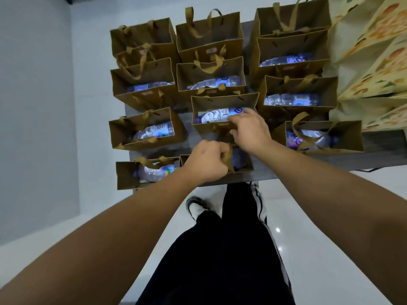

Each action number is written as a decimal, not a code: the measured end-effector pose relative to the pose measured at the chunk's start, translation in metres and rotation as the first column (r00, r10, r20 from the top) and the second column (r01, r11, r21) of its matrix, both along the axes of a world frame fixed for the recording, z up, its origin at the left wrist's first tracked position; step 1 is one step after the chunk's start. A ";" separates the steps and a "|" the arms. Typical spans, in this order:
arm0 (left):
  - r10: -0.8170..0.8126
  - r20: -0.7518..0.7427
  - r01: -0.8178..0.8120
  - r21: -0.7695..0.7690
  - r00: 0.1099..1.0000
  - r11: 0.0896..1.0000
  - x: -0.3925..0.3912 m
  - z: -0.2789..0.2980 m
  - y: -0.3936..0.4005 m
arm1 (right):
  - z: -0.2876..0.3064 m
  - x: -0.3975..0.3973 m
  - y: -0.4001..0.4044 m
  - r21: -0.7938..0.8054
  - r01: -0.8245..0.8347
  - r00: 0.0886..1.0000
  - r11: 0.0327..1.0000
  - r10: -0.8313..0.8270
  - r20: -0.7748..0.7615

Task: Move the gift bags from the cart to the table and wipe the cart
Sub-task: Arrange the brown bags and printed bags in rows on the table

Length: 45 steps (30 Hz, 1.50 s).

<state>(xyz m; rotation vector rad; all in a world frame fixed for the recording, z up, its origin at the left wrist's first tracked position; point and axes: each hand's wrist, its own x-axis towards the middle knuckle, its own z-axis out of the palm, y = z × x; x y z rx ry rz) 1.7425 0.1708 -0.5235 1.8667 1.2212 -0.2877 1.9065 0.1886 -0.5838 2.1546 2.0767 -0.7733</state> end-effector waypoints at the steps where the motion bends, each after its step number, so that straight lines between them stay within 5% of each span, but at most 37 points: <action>1: 0.006 -0.010 -0.006 -0.004 1.000 1.000 -0.003 -0.004 0.000 | -0.005 0.000 0.006 -0.042 -0.009 1.000 0.999 0.010 0.011; 7: 0.131 -0.022 -0.133 -0.103 0.991 0.986 -0.018 -0.015 -0.001 | -0.017 0.006 0.040 -0.122 0.170 0.979 0.978 -0.182 -0.091; 17: 0.209 0.095 -0.199 -0.099 0.973 0.975 -0.012 -0.012 0.003 | -0.018 0.005 0.035 -0.192 0.175 0.961 0.966 -0.210 -0.181; 26: 0.244 0.179 -0.273 0.163 0.953 0.948 0.064 0.020 0.073 | 0.026 0.079 0.054 0.028 0.384 0.898 0.923 -0.366 -0.244; 31: 0.291 0.202 -0.324 0.154 0.935 0.934 0.122 0.009 0.112 | 0.031 0.148 0.096 0.057 0.465 0.872 0.884 -0.445 -0.204; 35: 0.289 0.136 -0.311 0.178 0.948 0.934 0.152 -0.011 0.138 | 0.017 0.195 0.124 0.043 0.380 0.925 0.924 -0.378 -0.052; 39: 0.311 0.090 -0.323 0.185 0.946 0.928 0.167 -0.029 0.153 | -0.006 0.212 0.138 -0.157 0.090 0.984 0.984 -0.064 0.167; 45: 0.296 0.060 -0.302 0.259 0.953 0.918 0.173 -0.046 0.162 | -0.021 0.227 0.160 -0.193 0.132 0.991 0.972 -0.134 0.007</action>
